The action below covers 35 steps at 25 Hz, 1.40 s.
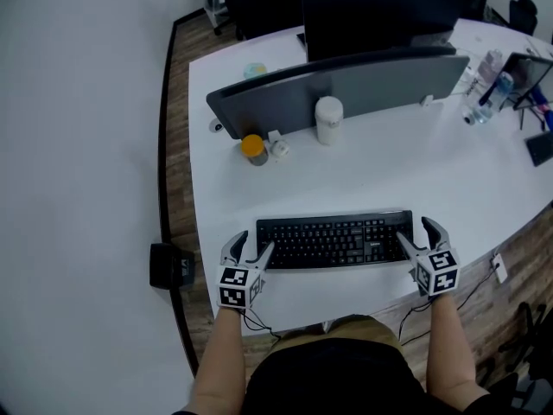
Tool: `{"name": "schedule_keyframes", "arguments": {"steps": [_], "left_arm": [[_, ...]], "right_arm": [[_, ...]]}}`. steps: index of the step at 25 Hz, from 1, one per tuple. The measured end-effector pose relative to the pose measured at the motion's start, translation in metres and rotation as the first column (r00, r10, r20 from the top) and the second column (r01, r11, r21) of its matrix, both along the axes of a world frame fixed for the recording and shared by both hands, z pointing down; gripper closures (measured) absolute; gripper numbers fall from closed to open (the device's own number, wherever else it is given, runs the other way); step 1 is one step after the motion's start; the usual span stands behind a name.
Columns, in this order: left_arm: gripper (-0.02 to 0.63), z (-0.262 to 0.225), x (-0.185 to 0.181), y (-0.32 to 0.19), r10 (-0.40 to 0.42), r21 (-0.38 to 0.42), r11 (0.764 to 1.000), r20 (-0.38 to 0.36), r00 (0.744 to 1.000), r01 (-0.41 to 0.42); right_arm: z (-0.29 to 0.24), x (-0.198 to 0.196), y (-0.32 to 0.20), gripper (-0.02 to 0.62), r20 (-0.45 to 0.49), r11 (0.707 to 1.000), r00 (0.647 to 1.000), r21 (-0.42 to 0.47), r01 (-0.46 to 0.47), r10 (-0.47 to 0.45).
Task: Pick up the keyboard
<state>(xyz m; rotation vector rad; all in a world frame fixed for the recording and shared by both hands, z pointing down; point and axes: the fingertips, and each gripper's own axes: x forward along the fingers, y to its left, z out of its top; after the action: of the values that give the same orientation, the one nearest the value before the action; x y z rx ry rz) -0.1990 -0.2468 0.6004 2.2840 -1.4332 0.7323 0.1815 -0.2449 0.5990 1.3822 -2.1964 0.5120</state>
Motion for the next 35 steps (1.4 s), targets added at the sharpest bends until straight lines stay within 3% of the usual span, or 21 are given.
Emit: {"name": "schedule_keyframes", "arguments": {"steps": [7, 14, 18, 21, 27, 28, 29, 35], "left_arm": [[0.307, 0.03, -0.003, 0.012, -0.011, -0.12, 0.993, -0.007, 1.0, 0.01], [0.298, 0.053, -0.006, 0.021, -0.049, -0.242, 0.969, -0.029, 0.998, 0.041], [0.283, 0.063, -0.009, 0.022, -0.12, -0.31, 0.948, -0.126, 0.985, 0.076], [0.278, 0.064, -0.011, 0.024, -0.133, -0.317, 0.945, -0.164, 0.977, 0.075], [0.28, 0.066, -0.003, 0.022, -0.118, -0.325, 0.944, -0.145, 0.982, 0.065], [0.38, 0.066, 0.004, 0.021, -0.108, -0.333, 0.941, -0.147, 0.983, 0.054], [0.382, 0.066, 0.01, 0.019, -0.103, -0.342, 0.938, -0.151, 0.983, 0.046], [0.373, 0.064, 0.01, 0.017, -0.104, -0.343, 0.938, -0.173, 0.979, 0.039]], "right_arm": [[0.033, 0.01, 0.003, 0.307, 0.02, 0.994, 1.0, -0.105, -0.01, 0.012], [0.071, 0.019, 0.012, 0.305, 0.098, 0.964, 0.993, -0.263, -0.04, 0.068], [0.08, 0.022, 0.013, 0.296, 0.188, 0.948, 0.974, -0.313, -0.062, 0.126], [0.08, 0.021, 0.013, 0.291, 0.21, 0.945, 0.97, -0.322, -0.049, 0.122], [0.079, 0.021, 0.012, 0.291, 0.208, 0.943, 0.972, -0.33, -0.038, 0.112], [0.079, 0.02, 0.011, 0.295, 0.223, 0.939, 0.968, -0.341, -0.03, 0.112], [0.078, 0.017, 0.01, 0.334, 0.243, 0.935, 0.964, -0.355, -0.018, 0.111], [0.075, 0.013, 0.01, 0.333, 0.261, 0.936, 0.959, -0.353, -0.01, 0.109]]}}
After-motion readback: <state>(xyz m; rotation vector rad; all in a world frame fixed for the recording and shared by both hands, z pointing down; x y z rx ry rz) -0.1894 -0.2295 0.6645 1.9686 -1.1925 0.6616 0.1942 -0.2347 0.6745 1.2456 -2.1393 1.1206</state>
